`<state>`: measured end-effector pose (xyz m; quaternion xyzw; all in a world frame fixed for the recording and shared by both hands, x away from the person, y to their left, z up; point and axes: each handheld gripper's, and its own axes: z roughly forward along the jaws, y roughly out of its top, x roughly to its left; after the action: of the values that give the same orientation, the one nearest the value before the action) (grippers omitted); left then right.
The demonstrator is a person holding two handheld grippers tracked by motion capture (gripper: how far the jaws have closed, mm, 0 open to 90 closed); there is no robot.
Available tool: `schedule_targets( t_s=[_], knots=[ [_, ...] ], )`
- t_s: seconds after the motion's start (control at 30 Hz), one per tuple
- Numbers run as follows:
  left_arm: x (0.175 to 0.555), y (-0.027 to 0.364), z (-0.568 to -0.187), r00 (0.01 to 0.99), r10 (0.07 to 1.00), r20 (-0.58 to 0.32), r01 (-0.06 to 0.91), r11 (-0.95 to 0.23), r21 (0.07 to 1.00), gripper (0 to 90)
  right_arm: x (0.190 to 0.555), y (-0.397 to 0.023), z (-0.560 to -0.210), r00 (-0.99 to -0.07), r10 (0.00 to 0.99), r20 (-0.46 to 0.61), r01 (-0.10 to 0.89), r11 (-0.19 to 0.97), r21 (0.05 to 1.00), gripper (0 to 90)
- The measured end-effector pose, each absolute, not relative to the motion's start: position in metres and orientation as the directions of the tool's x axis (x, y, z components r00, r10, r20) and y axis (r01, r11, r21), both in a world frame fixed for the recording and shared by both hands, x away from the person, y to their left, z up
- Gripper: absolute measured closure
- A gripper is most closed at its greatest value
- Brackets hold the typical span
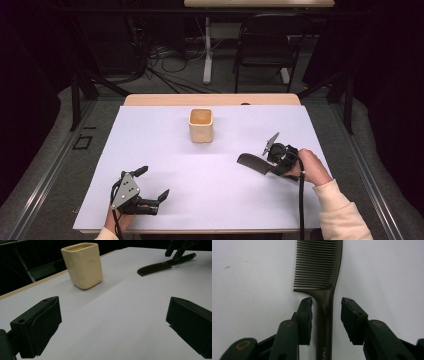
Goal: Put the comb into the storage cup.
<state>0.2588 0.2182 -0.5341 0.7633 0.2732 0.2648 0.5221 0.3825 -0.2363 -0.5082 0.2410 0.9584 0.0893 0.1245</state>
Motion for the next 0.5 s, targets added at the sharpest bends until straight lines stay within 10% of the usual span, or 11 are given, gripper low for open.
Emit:
schedule_targets(
  t_s=[0.5],
  knots=[
    [0.259, 0.218, -0.534, 0.706, 0.697, 0.127, 0.134, -0.307, 0.942, 0.0, 0.388, -0.229, -0.523, -0.861, 0.466, -0.204, 0.441, 0.883, 0.16, 67.7]
  ],
)
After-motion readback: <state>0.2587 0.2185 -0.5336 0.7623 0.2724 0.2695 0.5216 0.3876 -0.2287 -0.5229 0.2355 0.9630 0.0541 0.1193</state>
